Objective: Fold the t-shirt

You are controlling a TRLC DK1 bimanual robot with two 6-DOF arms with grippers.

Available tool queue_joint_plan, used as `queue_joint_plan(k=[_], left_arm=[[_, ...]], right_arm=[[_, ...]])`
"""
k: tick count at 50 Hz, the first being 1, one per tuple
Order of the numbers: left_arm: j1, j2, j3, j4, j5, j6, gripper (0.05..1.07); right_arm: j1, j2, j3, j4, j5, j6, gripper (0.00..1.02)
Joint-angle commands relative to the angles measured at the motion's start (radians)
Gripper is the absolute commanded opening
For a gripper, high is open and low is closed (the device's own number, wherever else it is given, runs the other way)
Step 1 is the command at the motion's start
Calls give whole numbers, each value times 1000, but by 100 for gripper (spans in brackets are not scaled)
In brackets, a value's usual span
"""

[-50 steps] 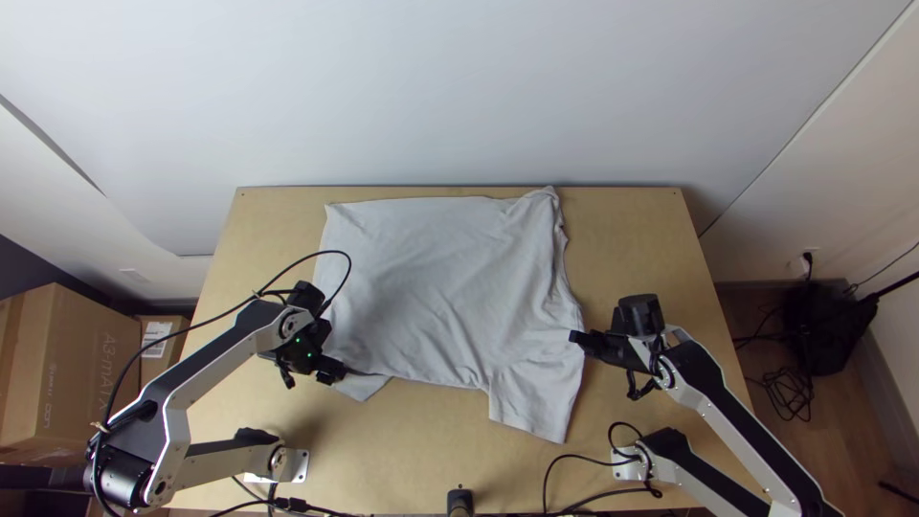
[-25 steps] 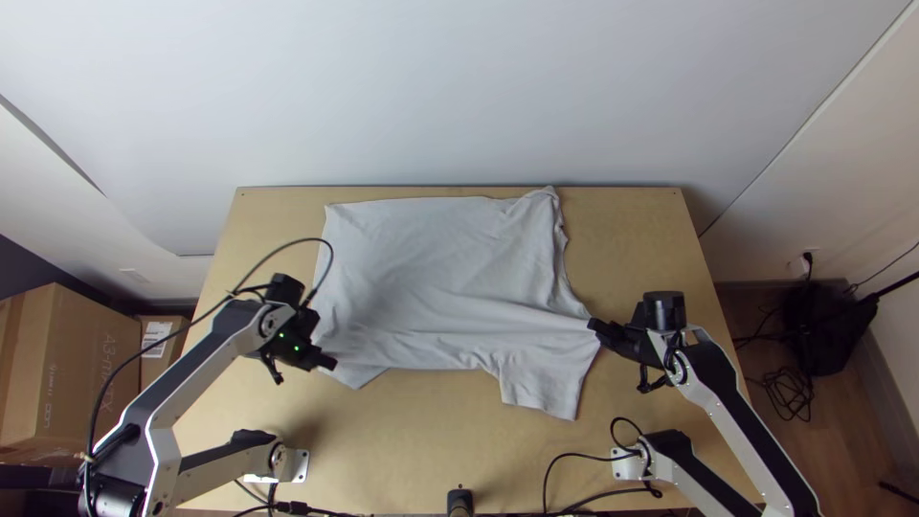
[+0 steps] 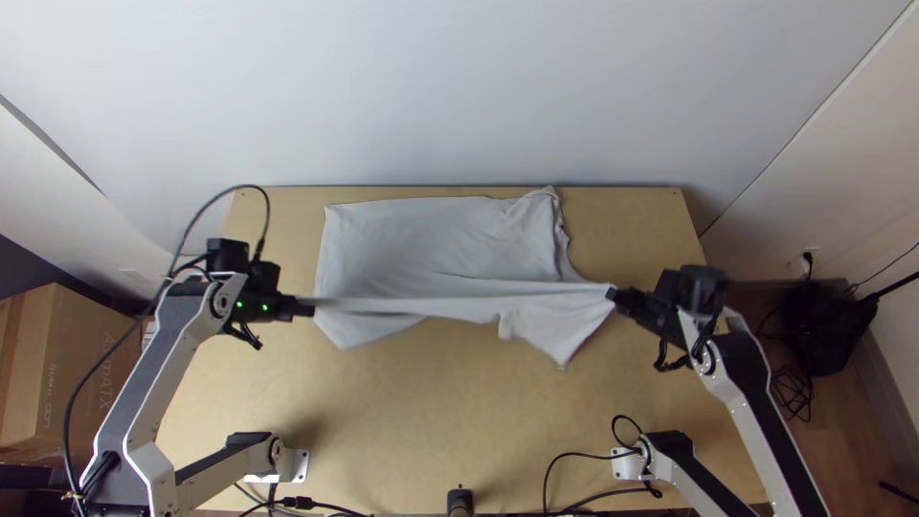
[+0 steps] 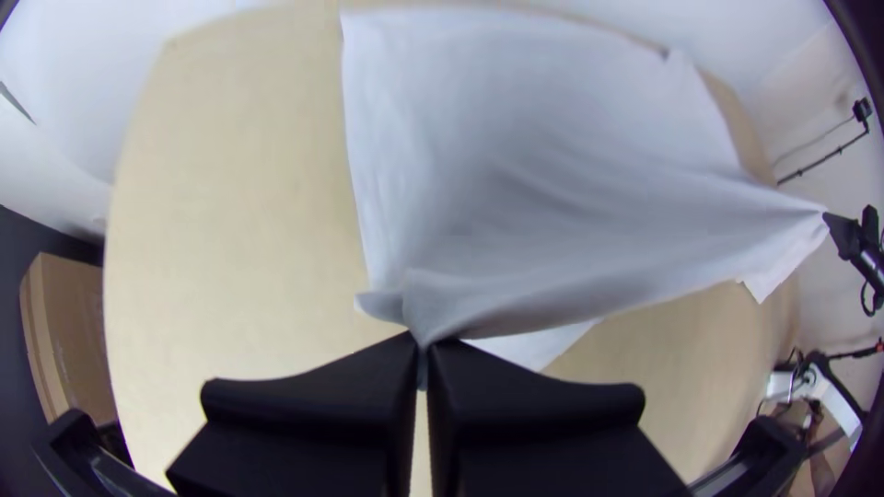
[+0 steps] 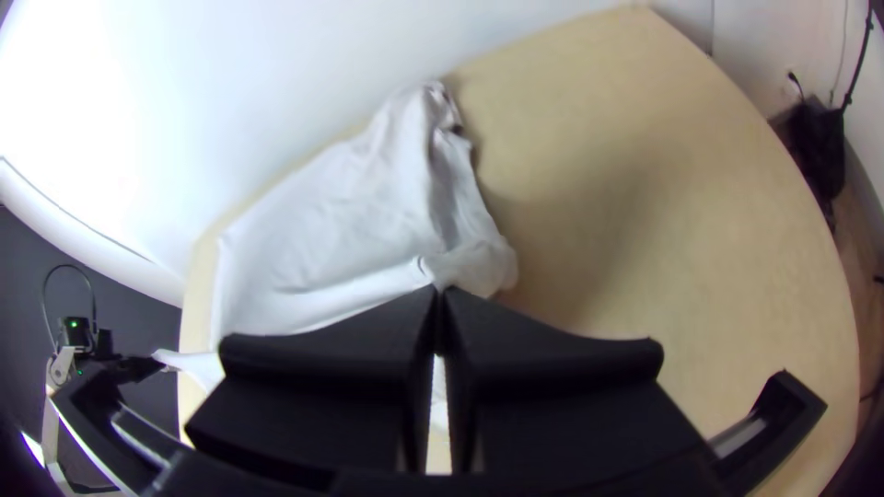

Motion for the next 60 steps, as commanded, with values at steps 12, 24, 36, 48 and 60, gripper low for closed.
queue_joint_plan(k=[12, 24, 36, 48, 60], left_arm=[[54, 33, 316, 106, -9, -113, 8], [77, 197, 634, 160, -52, -171, 8], [88, 251, 910, 181, -93, -213, 8], [125, 151, 1013, 209, -111, -242, 8], [208, -68, 1005, 243, -111, -234, 8]], right_arm=[[-2, 237, 434, 77, 11, -92, 2], [-1, 437, 752, 85, 16, -136, 2], [-2, 518, 1026, 97, 28, -195, 2], [19, 391, 1088, 172, 28, -216, 2], [67, 181, 1066, 177, 27, -215, 2]])
